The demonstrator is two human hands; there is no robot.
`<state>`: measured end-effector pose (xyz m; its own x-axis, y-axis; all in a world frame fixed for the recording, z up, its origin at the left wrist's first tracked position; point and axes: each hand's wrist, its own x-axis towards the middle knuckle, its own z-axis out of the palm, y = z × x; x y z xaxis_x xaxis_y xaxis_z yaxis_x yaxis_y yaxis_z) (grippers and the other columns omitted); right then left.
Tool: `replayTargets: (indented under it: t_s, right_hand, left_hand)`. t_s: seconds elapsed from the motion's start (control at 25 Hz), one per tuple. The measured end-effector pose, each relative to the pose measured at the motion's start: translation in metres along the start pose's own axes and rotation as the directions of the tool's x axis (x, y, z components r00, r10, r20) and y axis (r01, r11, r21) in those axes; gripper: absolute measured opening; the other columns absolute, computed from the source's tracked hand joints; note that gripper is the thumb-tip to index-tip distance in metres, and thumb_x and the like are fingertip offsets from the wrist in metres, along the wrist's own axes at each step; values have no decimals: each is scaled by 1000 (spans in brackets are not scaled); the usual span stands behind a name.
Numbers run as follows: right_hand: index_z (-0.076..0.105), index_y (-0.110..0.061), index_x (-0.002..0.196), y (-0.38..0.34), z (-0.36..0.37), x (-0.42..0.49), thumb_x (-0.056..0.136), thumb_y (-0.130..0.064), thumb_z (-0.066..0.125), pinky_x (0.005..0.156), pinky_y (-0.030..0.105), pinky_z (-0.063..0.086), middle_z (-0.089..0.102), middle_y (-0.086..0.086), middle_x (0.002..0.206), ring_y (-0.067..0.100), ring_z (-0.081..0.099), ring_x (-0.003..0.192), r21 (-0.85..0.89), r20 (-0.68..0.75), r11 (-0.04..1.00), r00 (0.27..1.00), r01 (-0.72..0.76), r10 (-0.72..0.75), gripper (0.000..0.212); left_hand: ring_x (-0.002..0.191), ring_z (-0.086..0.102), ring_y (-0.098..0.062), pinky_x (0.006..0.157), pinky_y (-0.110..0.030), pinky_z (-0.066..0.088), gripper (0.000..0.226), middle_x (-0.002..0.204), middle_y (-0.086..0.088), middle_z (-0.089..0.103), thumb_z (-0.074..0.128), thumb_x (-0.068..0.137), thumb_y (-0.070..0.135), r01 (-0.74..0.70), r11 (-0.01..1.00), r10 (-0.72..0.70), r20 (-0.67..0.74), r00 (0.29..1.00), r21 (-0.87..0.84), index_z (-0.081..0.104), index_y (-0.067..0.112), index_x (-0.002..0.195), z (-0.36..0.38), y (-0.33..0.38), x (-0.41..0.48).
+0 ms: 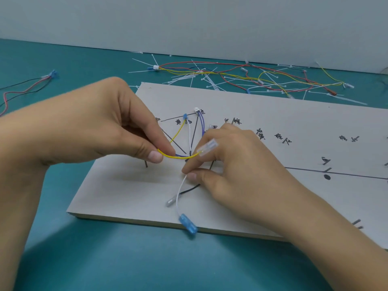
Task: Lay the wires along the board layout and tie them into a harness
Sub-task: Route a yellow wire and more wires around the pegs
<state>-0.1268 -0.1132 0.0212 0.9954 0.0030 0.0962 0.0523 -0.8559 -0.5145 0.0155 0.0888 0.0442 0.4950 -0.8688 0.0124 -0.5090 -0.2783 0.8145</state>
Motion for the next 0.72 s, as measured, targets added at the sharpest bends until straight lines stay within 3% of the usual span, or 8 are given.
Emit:
replayTargets:
  t_s: [0.16,0.32,0.48,0.56,0.64,0.72]
  right_hand:
    - [80,-33,89,0,2,0,89,-25,77,95,45,41,70,-15,90,13,53,98,57,-27,998,1000,2,-1,9]
    - [79,-33,91,-2,7,0,90,-23,72,94,43,39,68,-17,81,7,48,91,101,-59,994,998,-31,37,12]
    - [79,-37,96,-4,10,0,91,-24,71,97,45,44,75,-16,88,8,62,95,144,-80,988,995,-53,65,16]
    - [72,-35,94,-2,11,1,89,-28,72,94,41,46,75,-20,81,2,63,91,210,-103,975,990,-71,95,9]
    - [61,-34,95,-2,11,1,85,-31,74,90,33,43,71,-34,80,-2,58,91,235,-106,967,986,-100,127,17]
    - [61,-33,93,-2,9,1,78,-35,70,92,34,46,70,-36,80,-1,59,96,262,-80,960,989,-101,126,18]
  left_hand:
    - [89,76,-18,75,-45,65,22,97,5,77,89,65,41,-49,997,48,-17,999,-66,86,33,85,13,5,5]
    - [80,77,-27,76,-56,63,24,87,0,80,88,65,44,1,999,-2,-16,1000,-52,85,32,85,20,9,9]
    - [71,78,-25,78,-59,63,28,75,-4,79,90,59,41,107,993,-111,-100,989,-42,82,24,80,24,11,11]
    - [65,75,-25,72,-50,63,25,71,-5,78,91,60,37,142,989,-144,-88,986,-29,81,23,78,27,13,11]
    - [61,73,-21,64,-39,61,24,69,-3,77,94,60,35,174,985,-174,-73,982,-2,81,25,77,29,15,12]
    - [63,74,-16,66,-35,60,23,69,1,77,97,61,29,190,981,-187,-74,979,29,80,25,76,34,18,12]
